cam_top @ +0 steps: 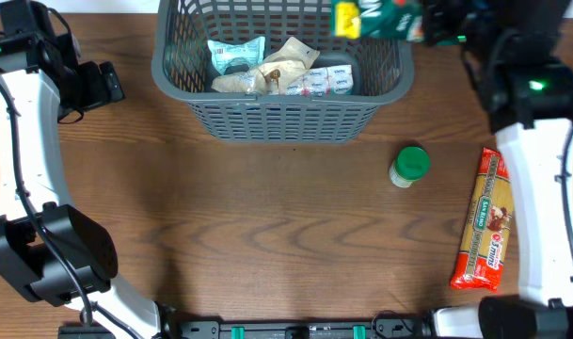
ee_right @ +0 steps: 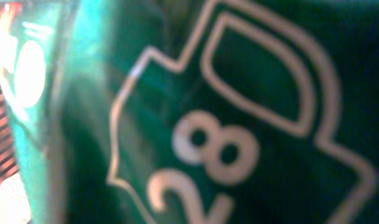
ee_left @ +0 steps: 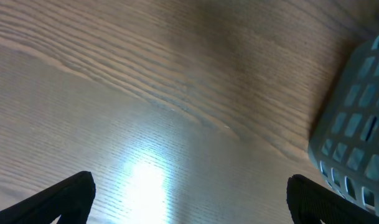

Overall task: Pack container
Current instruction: 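Lift the coffee pouch into the basket and release it, then lower the right gripper onto the red spaghetti box and grasp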

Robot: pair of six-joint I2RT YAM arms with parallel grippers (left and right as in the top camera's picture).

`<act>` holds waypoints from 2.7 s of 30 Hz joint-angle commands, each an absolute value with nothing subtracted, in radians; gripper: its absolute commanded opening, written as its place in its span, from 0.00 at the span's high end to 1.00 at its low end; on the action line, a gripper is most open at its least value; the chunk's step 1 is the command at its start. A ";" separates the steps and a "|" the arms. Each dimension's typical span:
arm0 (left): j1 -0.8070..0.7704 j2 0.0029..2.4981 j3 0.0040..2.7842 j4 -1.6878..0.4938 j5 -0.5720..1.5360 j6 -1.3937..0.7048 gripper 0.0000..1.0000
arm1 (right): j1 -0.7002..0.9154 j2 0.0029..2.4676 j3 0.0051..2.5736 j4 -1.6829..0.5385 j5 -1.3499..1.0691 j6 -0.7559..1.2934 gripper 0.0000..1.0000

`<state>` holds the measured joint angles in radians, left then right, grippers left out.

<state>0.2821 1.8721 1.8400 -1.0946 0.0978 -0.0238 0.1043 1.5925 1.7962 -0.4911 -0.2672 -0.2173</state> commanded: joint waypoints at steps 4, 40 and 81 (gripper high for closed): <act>0.284 1.872 1.840 -1.098 0.097 -0.008 0.01 | 0.196 1.652 1.932 -0.495 -0.307 -0.392 0.99; 0.284 1.872 1.840 -1.098 0.097 -0.007 0.01 | 0.308 2.035 1.943 -0.774 -0.240 -0.640 0.37; 0.284 1.872 1.840 -1.098 0.097 -0.008 0.01 | -0.421 1.730 2.343 -1.699 0.020 0.369 0.01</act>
<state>0.2821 1.8721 1.8400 -1.0954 0.0978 -0.0219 -0.3763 1.7988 2.3936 -1.6943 0.0818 0.3782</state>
